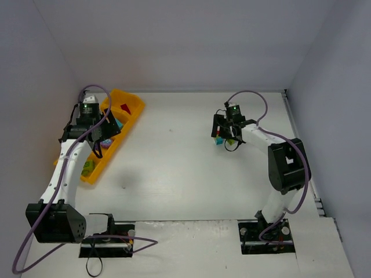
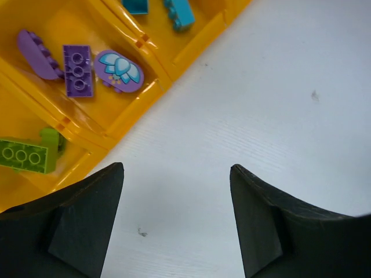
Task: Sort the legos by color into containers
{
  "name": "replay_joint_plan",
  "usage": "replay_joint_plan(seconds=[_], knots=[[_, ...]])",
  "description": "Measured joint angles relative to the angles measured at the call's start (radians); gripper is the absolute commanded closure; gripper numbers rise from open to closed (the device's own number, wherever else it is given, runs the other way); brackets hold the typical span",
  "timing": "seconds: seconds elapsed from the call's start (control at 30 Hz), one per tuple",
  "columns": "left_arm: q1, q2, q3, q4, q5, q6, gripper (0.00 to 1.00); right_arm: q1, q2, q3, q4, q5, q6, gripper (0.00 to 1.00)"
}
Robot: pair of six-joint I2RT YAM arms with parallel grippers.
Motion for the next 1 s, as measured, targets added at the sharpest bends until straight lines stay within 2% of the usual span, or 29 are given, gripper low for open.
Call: replay_joint_plan(seconds=[0.23, 0.57, 0.7, 0.87, 1.0], knots=[[-0.055, -0.05, -0.006, -0.029, 0.073, 0.008, 0.32, 0.015, 0.072, 0.08, -0.004, 0.023, -0.023, 0.3], [-0.082, -0.05, -0.04, -0.037, 0.117, 0.011, 0.32, 0.041, 0.116, 0.084, -0.029, 0.05, -0.035, 0.36], [-0.086, -0.05, -0.042, -0.036, 0.128, 0.011, 0.32, 0.054, 0.134, 0.084, -0.035, 0.058, -0.039, 0.43], [-0.095, -0.05, -0.055, -0.037, 0.14, 0.016, 0.32, 0.06, 0.154, 0.084, -0.04, 0.077, -0.05, 0.48], [-0.102, -0.05, -0.055, -0.036, 0.152, 0.021, 0.32, 0.064, 0.156, 0.084, -0.042, 0.094, -0.06, 0.58]])
